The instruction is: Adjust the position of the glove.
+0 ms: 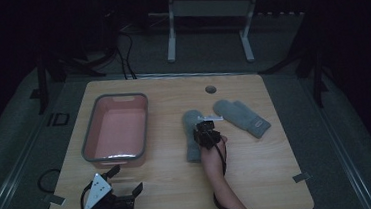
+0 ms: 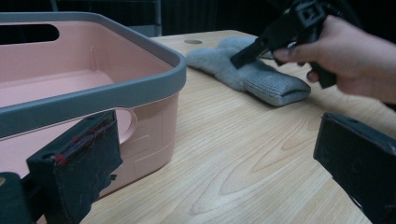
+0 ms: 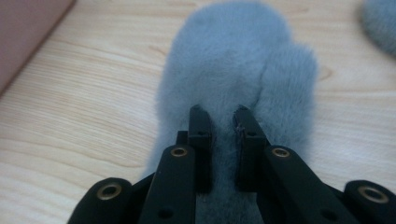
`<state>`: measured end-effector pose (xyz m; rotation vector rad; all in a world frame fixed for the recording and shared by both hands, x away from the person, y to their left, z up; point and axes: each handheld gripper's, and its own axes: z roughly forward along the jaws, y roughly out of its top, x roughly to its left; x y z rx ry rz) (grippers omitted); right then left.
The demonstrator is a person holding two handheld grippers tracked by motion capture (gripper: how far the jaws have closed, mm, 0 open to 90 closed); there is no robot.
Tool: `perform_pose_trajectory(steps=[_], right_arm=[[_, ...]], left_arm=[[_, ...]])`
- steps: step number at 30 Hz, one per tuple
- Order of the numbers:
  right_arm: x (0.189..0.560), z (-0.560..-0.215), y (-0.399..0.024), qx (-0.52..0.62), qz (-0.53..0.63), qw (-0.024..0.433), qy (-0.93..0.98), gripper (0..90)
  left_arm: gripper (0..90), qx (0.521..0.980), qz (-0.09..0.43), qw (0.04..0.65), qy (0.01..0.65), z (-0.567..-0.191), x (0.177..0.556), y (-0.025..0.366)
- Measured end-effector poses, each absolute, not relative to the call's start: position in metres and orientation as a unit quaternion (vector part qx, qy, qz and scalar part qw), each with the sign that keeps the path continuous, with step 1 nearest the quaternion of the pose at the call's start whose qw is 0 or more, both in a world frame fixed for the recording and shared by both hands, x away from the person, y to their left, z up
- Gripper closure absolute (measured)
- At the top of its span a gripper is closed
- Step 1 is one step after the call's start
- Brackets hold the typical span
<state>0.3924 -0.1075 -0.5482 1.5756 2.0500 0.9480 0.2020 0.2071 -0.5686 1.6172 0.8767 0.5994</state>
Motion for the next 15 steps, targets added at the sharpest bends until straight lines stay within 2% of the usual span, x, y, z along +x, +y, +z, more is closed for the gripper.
perform_pose_trajectory(steps=[3, 4, 6, 7, 9, 15], right_arm=[[0.392, -0.551, -0.106, 0.560, 0.338, 0.195, 0.731, 78.8], [0.392, -0.550, -0.104, 0.555, 0.337, 0.194, 0.735, 70.5], [0.391, -0.545, -0.106, 0.547, 0.343, 0.194, 0.738, 61.1], [0.391, -0.545, -0.106, 0.547, 0.343, 0.194, 0.738, 61.1], [0.389, -0.536, -0.111, 0.533, 0.355, 0.188, 0.745, 48.6], [0.384, -0.508, -0.137, 0.491, 0.392, 0.188, 0.755, 37.9]], left_arm=[[1.2, 0.688, 0.255, 0.568, 0.374, -0.569, 0.202, 0.207], [1.2, 0.688, 0.254, 0.568, 0.374, -0.569, 0.202, 0.207], [1.2, 0.689, 0.257, 0.567, 0.373, -0.569, 0.202, 0.207], [1.2, 0.689, 0.257, 0.567, 0.373, -0.569, 0.202, 0.207], [1.2, 0.690, 0.256, 0.567, 0.370, -0.569, 0.202, 0.207], [1.2, 0.692, 0.254, 0.567, 0.368, -0.569, 0.202, 0.205]])
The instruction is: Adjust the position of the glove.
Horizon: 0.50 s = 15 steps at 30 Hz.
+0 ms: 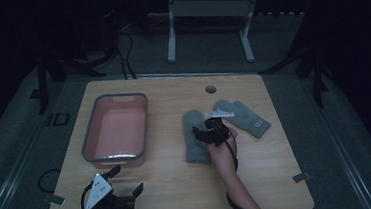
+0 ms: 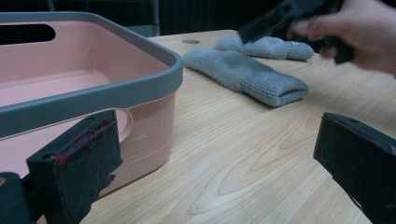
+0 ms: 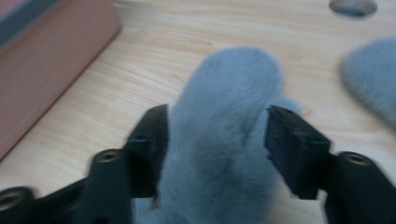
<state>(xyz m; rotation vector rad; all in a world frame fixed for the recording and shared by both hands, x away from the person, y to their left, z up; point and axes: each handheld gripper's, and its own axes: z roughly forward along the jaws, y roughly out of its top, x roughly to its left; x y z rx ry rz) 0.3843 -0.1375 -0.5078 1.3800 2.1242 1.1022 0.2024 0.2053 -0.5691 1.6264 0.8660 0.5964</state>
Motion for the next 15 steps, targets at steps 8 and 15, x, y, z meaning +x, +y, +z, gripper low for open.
perform_pose_trajectory(steps=[8, 15], right_arm=[[0.391, -0.483, -0.186, 0.421, 0.401, 0.188, 0.791, 41.2], [0.409, -0.477, -0.244, 0.405, 0.377, 0.208, 0.807, 43.3]], left_arm=[[1.2, 0.694, 0.251, 0.567, 0.367, -0.570, 0.203, 0.204], [1.2, 0.694, 0.250, 0.566, 0.369, -0.570, 0.204, 0.205]])
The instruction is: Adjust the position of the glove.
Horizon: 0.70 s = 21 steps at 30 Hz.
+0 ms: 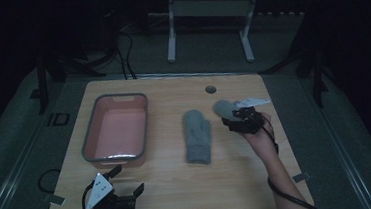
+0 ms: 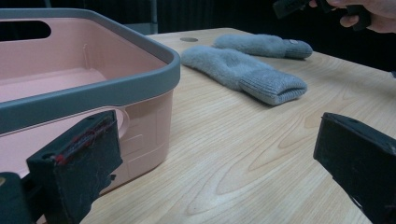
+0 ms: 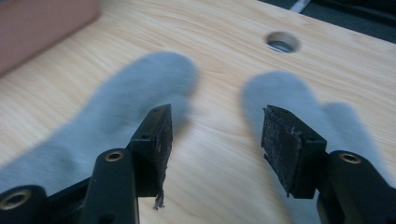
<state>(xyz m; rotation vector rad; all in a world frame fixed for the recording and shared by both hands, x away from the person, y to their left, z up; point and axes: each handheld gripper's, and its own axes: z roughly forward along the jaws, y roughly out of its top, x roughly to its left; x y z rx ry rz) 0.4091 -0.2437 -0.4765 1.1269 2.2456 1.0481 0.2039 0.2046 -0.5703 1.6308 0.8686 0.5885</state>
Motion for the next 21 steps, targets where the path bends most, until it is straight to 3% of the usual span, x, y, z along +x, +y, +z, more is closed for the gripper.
perform_pose_trajectory(steps=[9, 21], right_arm=[[0.436, -0.494, -0.295, 0.403, 0.345, 0.229, 0.816, 48.0], [0.467, -0.529, -0.301, 0.400, 0.315, 0.215, 0.834, 50.4]], left_arm=[[1.2, 0.696, 0.250, 0.563, 0.369, -0.571, 0.205, 0.204], [1.2, 0.697, 0.250, 0.562, 0.368, -0.571, 0.205, 0.204]])
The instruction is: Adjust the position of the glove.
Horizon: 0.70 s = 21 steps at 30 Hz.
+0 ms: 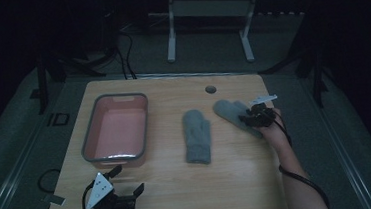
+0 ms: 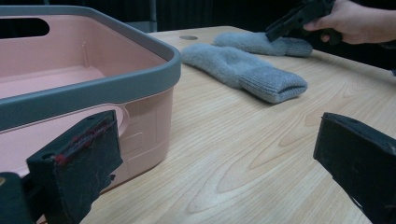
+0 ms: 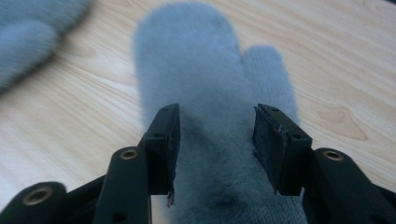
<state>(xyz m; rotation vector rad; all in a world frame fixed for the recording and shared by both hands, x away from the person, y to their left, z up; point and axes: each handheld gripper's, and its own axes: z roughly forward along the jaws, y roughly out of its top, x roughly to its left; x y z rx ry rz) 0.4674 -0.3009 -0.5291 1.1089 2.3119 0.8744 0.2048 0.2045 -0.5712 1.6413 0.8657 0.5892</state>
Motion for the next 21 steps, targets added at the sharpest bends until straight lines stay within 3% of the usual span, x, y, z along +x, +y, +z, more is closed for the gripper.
perform_pose_trajectory(steps=[4, 9, 12, 21], right_arm=[[0.472, -0.543, -0.299, 0.397, 0.295, 0.211, 0.843, 52.3], [0.472, -0.544, -0.300, 0.413, 0.302, 0.194, 0.837, 73.0], [0.469, -0.541, -0.297, 0.445, 0.300, 0.192, 0.822, 79.7], [0.437, -0.519, -0.293, 0.536, 0.337, 0.232, 0.738, 82.3]], left_arm=[[1.2, 0.699, 0.251, 0.561, 0.365, -0.571, 0.204, 0.204], [1.2, 0.699, 0.251, 0.561, 0.365, -0.571, 0.204, 0.204], [1.2, 0.698, 0.251, 0.562, 0.365, -0.571, 0.204, 0.204], [1.2, 0.694, 0.254, 0.566, 0.365, -0.570, 0.204, 0.204]])
